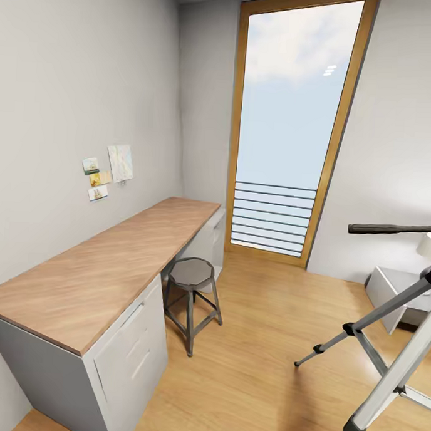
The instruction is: Attach the digital camera to the camera tripod in the bedroom.
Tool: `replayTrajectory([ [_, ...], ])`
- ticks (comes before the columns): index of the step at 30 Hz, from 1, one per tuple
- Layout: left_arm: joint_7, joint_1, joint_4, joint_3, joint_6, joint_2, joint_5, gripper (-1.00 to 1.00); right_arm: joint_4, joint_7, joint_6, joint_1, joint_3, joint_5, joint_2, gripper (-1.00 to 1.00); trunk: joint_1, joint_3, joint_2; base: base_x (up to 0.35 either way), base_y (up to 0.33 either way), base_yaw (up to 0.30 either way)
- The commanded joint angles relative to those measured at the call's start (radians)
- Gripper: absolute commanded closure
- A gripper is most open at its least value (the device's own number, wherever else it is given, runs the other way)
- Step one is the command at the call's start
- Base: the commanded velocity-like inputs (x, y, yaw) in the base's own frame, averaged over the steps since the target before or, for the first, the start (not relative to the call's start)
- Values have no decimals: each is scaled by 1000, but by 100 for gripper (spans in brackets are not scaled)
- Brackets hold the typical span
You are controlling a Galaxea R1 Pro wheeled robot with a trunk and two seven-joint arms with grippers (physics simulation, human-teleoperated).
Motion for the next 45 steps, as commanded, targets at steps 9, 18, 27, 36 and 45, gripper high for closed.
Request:
replayTrajectory([
  [9, 0, 20, -21, 9, -15, 23, 12, -100, -23, -8, -11, -37, 9, -2, -6, -100, 0, 0, 0, 0, 0, 0],
  [18, 0, 20, -21, 9, -15, 23, 12, -100, -23, -8, -11, -37, 9, -2, -6, -100, 0, 0, 0, 0, 0, 0],
  [27, 0, 20, -21, 9, -15, 23, 12, -100, -23, -8, -11, -37, 9, -2, -6, -100, 0, 0, 0, 0, 0, 0],
  [36, 0, 19, -21, 8, -12, 22, 10, -100, -24, -8, -11, -37, 9, -2, -5, -100, 0, 0, 0, 2, 1, 0],
  [45, -3, 20, -24, 3, -18, 23, 5, -100, -31, -7, -12, -50, 17, 1, -10, -100, 0, 0, 0, 59, 29, 0],
])
